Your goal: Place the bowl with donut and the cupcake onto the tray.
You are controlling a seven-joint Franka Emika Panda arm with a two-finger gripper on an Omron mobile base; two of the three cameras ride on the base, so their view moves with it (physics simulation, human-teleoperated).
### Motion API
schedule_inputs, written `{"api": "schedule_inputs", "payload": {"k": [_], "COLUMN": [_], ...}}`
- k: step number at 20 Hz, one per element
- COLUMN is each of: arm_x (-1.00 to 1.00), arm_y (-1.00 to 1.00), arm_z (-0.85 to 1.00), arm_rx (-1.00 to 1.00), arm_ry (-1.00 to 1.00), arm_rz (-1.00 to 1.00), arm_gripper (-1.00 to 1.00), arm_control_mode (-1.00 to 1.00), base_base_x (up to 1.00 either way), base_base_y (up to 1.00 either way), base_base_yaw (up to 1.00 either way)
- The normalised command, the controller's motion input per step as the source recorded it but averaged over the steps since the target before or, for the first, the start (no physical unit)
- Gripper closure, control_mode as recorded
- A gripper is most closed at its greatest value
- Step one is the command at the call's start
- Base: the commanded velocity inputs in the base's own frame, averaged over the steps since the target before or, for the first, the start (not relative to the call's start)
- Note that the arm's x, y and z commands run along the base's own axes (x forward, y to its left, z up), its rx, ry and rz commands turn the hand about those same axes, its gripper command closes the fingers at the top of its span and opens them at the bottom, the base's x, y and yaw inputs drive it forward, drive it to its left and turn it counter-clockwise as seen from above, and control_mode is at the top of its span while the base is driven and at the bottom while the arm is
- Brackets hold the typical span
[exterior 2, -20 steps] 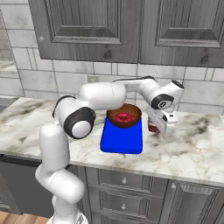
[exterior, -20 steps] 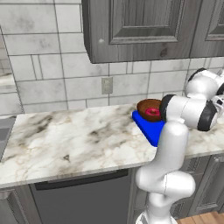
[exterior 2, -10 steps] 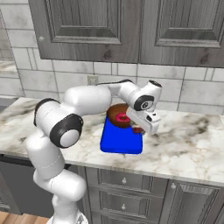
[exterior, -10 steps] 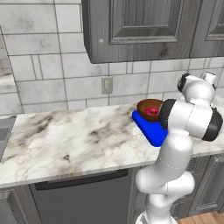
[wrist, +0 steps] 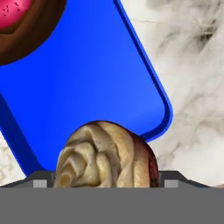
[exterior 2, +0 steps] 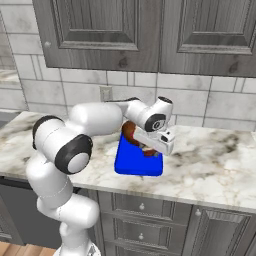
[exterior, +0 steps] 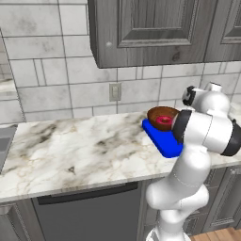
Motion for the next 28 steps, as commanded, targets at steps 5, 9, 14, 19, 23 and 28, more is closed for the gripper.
{"api": "schedule_inputs", "payload": {"k": [5,9,14,19,23,28], "arm_x": [0.08,0.05,0.02,0.00,0.00,0.02], "arm_y": [0.07,0.20,0.34,0.17,0.06,0.01], "arm_z": [-0.21,-0.33,-0.28,-0.22,-0.28,-0.31], "arm_rx": [0.00,0.00,0.00,0.01,0.03,0.04], "arm_ry": [-0.21,-0.08,-0.09,-0.06,-0.01,0.00], "arm_rz": [0.05,0.00,0.00,0.02,0.06,0.10], "arm_gripper": [1.00,1.00,1.00,1.00,1.00,1.00], "arm_control_mode": [-1.00,-1.00,-1.00,-1.00,-1.00,-1.00], "base_base_x": [0.00,0.00,0.00,0.00,0.00,0.00], "base_base_y": [0.00,0.00,0.00,0.00,0.00,0.00], "base_base_yaw": [0.00,0.00,0.00,0.00,0.00,0.00]}}
